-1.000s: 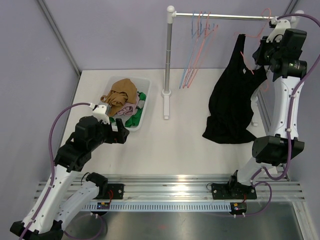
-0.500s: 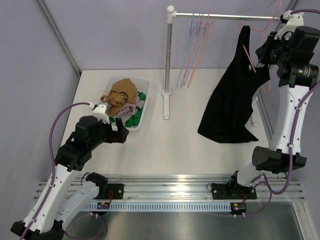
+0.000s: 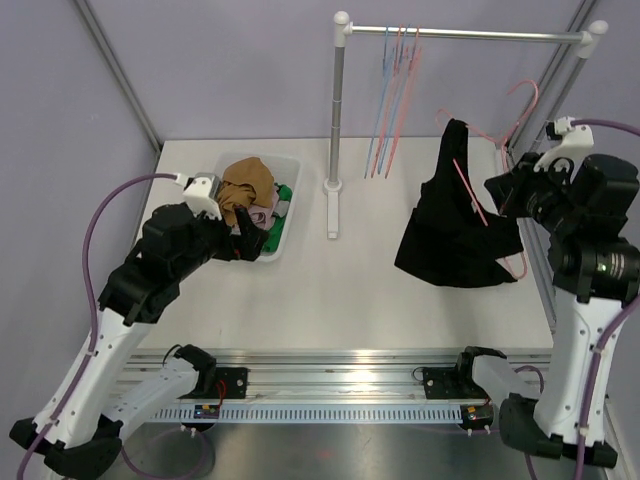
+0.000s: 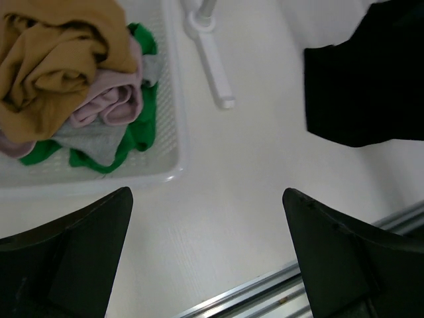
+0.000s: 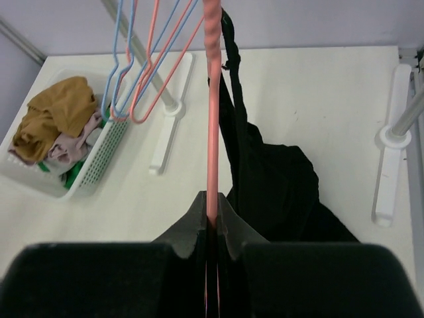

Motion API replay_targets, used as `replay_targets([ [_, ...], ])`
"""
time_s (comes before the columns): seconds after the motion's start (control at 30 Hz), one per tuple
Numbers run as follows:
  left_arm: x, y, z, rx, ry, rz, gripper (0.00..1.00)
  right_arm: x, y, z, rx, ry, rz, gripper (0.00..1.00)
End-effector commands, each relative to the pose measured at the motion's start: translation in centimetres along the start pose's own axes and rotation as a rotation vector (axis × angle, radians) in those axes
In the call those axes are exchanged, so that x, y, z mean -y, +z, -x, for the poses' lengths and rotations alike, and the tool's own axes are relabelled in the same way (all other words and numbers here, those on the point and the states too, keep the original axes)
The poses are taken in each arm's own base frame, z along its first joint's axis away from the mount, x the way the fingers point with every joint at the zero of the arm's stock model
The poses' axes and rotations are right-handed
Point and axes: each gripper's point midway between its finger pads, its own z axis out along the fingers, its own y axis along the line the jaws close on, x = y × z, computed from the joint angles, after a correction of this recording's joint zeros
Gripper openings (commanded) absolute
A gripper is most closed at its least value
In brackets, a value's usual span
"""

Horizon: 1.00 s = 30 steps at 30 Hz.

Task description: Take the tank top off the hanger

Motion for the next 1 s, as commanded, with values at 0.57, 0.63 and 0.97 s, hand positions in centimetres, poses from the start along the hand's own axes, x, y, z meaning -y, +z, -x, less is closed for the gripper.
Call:
replay_targets([
  [0.57, 25.9, -2.8, 9.9, 0.406, 0.183, -0.567, 0.99, -12.3, -13.8, -9.1, -0.031, -0.031, 0.548, 0.0],
  [0.63, 26.3, -1.7, 9.5, 0.412, 0.184, -0.501, 0.99, -12.5, -14.1, -9.1, -0.03, -0.038, 0.564, 0.0],
  [0.97, 27.1, 2.2, 7.2, 0.381, 0.244, -0.397, 0.84, -14.1, -14.8, -8.3, -0.03, -0.043, 0.676, 0.0],
])
